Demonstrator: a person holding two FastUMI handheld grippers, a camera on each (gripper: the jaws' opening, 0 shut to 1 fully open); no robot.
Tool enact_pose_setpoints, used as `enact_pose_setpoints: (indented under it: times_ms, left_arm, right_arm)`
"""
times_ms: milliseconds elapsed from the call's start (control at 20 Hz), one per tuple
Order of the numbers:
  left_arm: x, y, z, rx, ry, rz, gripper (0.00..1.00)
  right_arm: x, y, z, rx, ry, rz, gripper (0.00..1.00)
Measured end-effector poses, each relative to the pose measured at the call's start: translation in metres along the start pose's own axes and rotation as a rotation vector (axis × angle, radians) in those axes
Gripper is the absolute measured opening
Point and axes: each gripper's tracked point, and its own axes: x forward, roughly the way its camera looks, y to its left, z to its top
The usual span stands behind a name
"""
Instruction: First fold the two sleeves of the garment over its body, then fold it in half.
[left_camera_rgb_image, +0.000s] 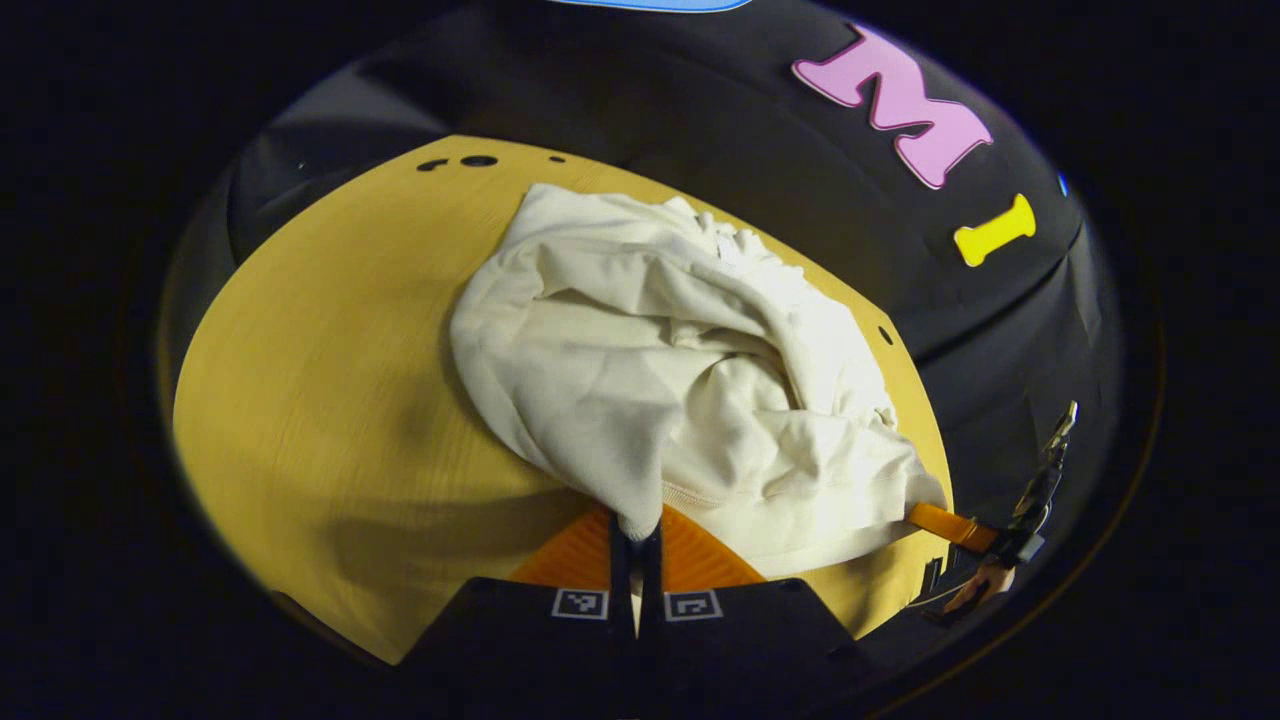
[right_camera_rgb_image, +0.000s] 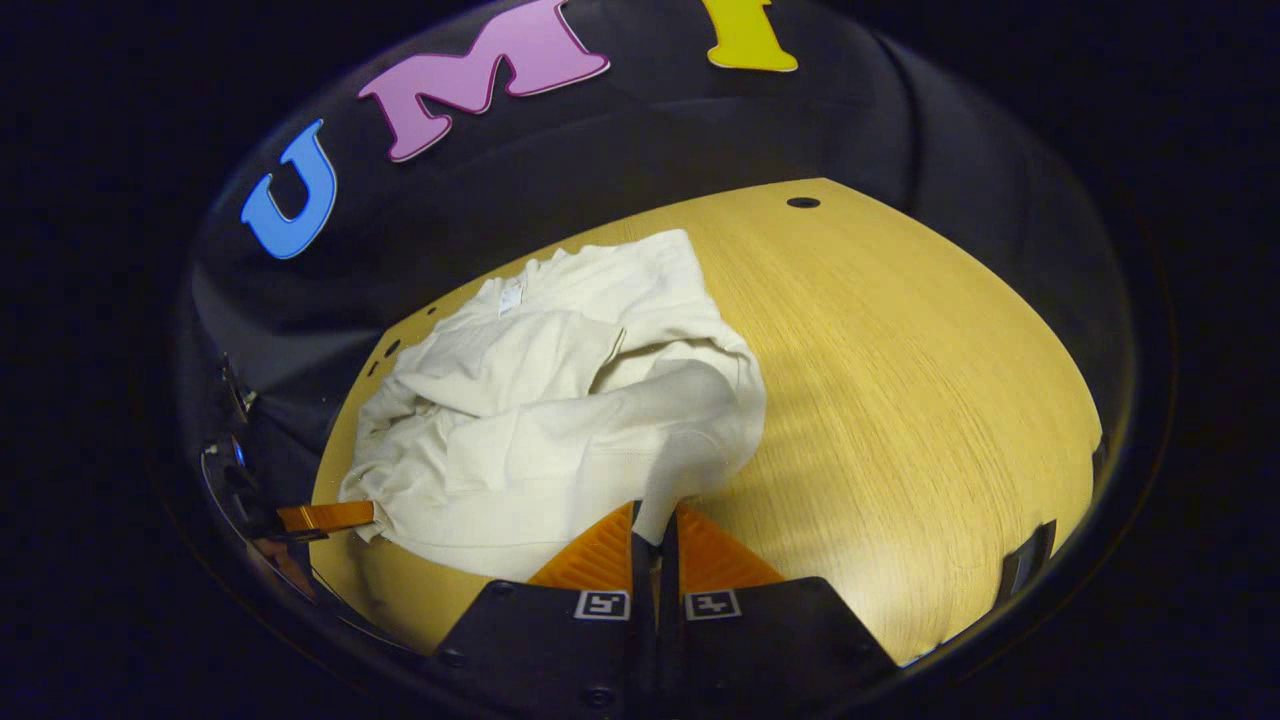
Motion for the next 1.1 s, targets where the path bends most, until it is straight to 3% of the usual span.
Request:
enact_pose_setpoints:
  times_ms: [550, 1100]
  left_arm:
    - [-0.042, -0.040, 0.094, 0.033, -0.197, -0.072, 0.06]
    - [-0.033, -0.050, 0.172, -0.004, -0.310, -0.074, 0.06]
  right_arm:
    - [-0.030, 0.056, 0.101, 0.053, -0.212, 0.133, 0.05]
    - [-0.005, 0.081, 0.181, 0.098, -0.328, 0.151, 0.05]
